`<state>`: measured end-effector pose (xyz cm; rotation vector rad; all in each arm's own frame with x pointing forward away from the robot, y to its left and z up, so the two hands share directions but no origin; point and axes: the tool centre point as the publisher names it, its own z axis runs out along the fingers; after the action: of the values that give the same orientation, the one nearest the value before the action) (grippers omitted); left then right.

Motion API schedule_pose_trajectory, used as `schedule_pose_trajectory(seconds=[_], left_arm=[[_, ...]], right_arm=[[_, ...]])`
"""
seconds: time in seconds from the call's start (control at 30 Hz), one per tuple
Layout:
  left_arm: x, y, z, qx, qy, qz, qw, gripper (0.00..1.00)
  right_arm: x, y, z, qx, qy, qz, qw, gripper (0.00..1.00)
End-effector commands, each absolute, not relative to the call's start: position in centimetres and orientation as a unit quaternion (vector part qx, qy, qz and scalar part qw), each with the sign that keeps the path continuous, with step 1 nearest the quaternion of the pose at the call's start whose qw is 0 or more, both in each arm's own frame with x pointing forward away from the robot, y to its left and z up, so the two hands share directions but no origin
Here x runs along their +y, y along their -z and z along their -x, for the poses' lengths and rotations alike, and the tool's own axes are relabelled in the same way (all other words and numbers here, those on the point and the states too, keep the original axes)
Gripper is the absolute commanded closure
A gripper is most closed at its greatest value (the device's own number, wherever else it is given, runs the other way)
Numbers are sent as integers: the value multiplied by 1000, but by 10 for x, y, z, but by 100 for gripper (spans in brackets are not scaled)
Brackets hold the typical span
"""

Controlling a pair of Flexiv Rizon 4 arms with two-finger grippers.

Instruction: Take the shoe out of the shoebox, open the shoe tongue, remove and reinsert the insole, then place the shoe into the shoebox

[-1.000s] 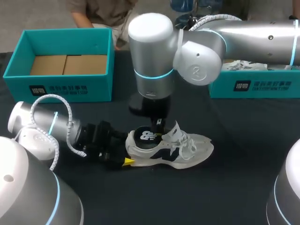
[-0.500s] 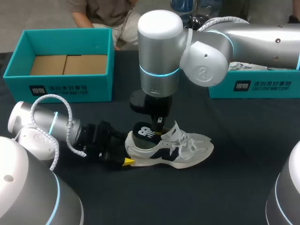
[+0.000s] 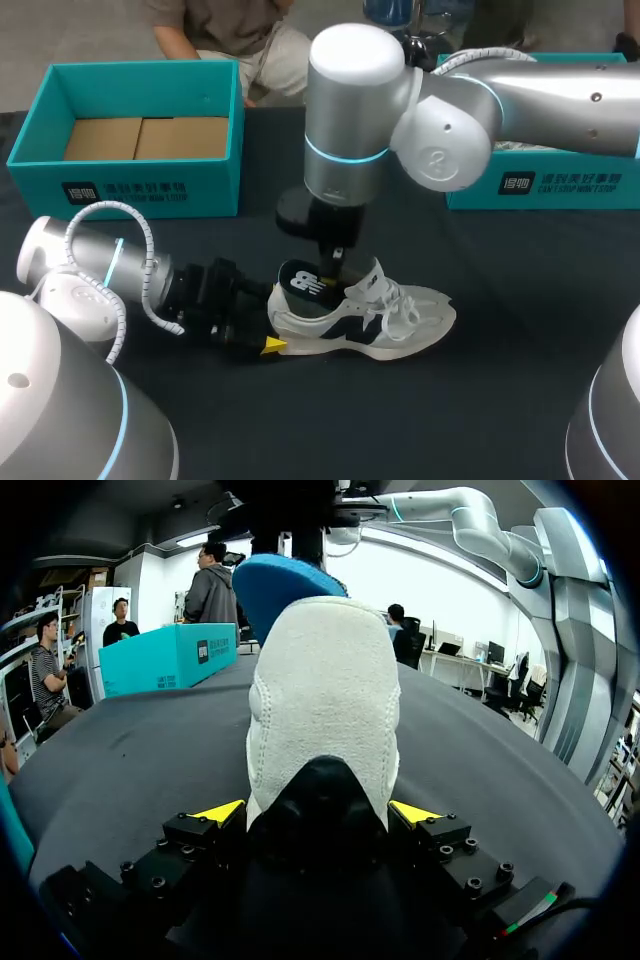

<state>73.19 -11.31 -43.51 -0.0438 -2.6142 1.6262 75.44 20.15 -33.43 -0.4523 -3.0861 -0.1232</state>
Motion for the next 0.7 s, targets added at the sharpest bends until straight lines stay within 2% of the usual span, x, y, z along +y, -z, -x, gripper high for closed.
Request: schedule_pose_trajectory(seconds=[0.03,0.13,0.33,0.43,0.5,0.63,0.7], left_arm=[[-115,441,-733,-849,-527,14,31,100],[-115,441,-733,-849,-527,14,31,100],[-115,441,-733,-849,-527,14,31,100],[-115,441,-733,-849,-527,14,31,100],[-115,441,-733,-849,-527,14,31,100],[-115,441,-733,-849,-527,14,31,100],[-115,441,-733,-849,-527,14,31,100]], right_arm=[[198,328,-753,-988,47,145,3,94],[200,326,-754,-988,50,143,1,91],[191,318,-758,-989,60,137,5,73],[187,314,-761,-989,74,128,19,66],[184,313,-763,-987,92,125,33,58],[180,313,-768,-985,107,116,65,49],[178,313,-770,-984,109,113,80,35]])
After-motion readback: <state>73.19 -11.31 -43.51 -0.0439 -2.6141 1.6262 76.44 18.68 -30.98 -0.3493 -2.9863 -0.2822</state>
